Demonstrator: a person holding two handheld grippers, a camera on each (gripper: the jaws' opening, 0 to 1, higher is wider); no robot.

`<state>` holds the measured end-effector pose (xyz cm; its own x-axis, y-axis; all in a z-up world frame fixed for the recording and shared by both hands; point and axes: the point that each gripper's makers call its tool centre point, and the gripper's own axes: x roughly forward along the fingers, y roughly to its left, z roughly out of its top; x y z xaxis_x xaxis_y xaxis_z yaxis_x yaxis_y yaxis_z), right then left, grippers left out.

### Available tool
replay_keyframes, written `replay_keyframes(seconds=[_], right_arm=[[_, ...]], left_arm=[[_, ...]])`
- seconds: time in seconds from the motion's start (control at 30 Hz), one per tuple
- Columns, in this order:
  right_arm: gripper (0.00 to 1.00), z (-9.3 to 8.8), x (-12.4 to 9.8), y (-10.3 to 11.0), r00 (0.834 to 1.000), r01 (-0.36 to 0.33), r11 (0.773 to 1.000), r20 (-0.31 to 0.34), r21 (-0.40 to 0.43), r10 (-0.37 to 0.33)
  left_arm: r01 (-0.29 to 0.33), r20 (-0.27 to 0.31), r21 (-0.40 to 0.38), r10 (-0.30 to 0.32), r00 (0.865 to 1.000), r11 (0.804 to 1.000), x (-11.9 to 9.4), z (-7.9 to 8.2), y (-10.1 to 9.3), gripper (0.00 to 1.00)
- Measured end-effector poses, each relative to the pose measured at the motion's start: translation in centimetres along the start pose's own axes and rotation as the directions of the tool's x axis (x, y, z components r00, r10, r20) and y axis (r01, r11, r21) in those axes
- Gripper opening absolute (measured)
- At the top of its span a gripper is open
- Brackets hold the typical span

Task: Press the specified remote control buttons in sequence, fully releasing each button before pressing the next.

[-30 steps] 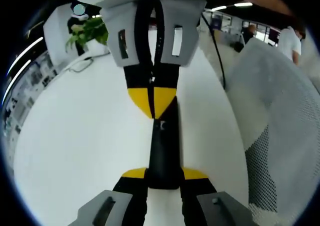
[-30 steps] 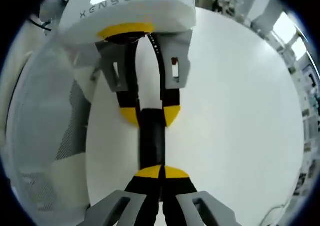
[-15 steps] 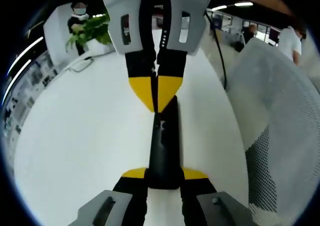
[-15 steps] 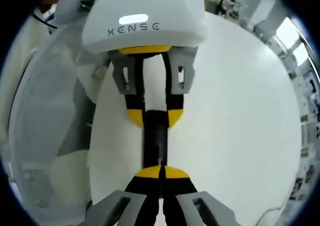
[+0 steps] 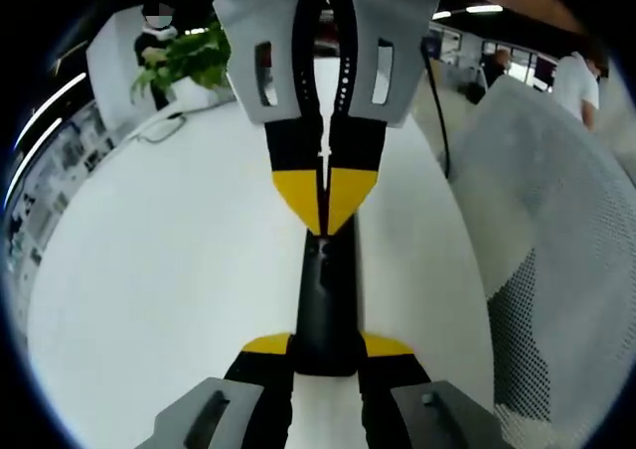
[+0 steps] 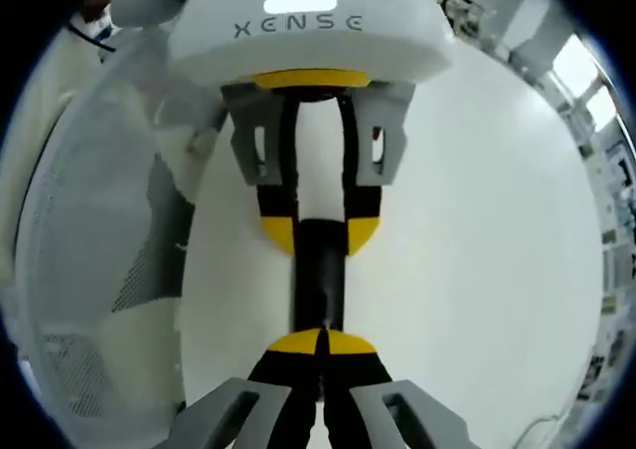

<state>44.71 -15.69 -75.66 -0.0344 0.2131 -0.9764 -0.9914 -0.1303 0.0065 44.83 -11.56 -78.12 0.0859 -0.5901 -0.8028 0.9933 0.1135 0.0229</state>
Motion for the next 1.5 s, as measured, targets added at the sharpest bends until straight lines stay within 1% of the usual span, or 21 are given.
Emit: replay_keyframes(seconds=[0.2, 0.43, 0.6, 0.8, 0.9, 1.5], right_arm=[[0.00, -0.2, 0.8, 0.2, 1.000, -0.013, 1.000, -0.013, -0.002, 0.013], [0.00, -0.8, 1.7, -0.1, 0.999, -0.022, 1.000, -0.023, -0.001, 0.022], [0.00, -0.8, 1.6, -0.1, 0.999, -0.027, 1.000, -0.019, 0.005, 0.027], [0.00, -0.8, 1.7, -0.1, 0.999, -0.025, 1.000, -0.032, -0.006, 0.024], [0.00, -0.8, 1.6, 0.0, 0.999, -0.029, 1.000, -0.033, 0.008, 0.029], [0.00, -0.9, 1.7, -0.1, 0.999, -0.010, 1.000, -0.033, -0.003, 0.010]], left_arm=[[0.000, 0.001, 0.000, 0.000, 1.000, 1.000, 0.0, 0.0, 0.1, 0.23], [0.000, 0.007, -0.008, 0.000, 1.000, 1.000, 0.0, 0.0, 0.1, 0.23], [0.002, 0.008, -0.008, -0.002, 1.000, 1.000, 0.0, 0.1, 0.1, 0.23], [0.001, 0.010, -0.008, -0.001, 1.000, 1.000, 0.0, 0.1, 0.0, 0.23], [0.001, 0.010, -0.008, -0.001, 1.000, 1.000, 0.0, 0.1, 0.1, 0.23], [-0.004, 0.008, -0.004, 0.004, 1.000, 1.000, 0.0, 0.0, 0.0, 0.23]])
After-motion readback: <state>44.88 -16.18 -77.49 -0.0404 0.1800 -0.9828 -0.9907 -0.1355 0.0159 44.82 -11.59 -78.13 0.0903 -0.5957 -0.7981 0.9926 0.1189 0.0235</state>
